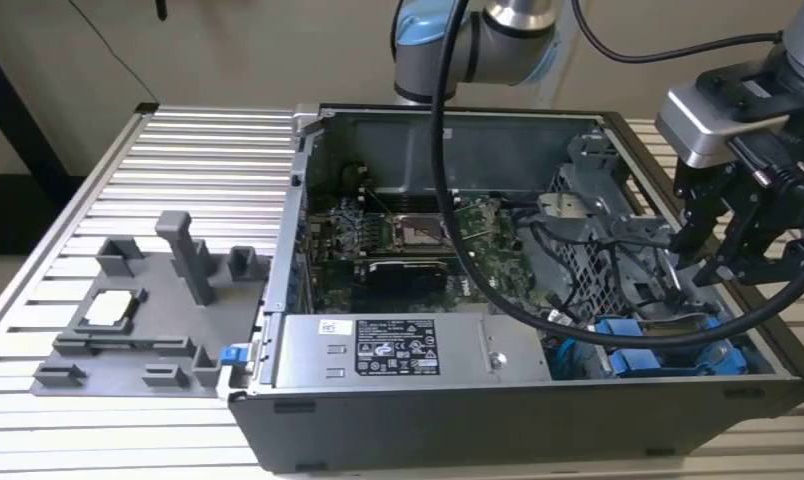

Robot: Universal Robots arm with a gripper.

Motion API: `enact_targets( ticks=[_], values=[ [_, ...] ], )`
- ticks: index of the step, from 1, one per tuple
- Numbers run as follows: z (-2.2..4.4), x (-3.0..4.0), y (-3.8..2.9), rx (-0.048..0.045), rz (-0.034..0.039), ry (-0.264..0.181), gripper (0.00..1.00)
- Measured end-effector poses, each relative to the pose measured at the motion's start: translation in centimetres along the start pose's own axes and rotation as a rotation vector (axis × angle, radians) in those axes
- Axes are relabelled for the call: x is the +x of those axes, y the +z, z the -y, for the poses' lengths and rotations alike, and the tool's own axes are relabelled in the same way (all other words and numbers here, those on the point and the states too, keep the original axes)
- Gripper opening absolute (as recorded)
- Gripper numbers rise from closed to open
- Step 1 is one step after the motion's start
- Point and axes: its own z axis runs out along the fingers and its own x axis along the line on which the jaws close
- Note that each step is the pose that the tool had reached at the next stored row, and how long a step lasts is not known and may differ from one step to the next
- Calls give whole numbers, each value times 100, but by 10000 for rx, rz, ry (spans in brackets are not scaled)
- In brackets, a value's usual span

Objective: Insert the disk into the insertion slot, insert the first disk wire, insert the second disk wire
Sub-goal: 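Insert the first disk wire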

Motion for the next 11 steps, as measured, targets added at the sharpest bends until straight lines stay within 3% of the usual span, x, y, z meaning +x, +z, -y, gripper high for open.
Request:
enact_targets(
  ticks=[8,10,11],
  values=[
    [0,0,0,0,1,-1,38],
    [0,0,0,0,2,0,25],
    [0,0,0,0,2,-1,25]
  ],
)
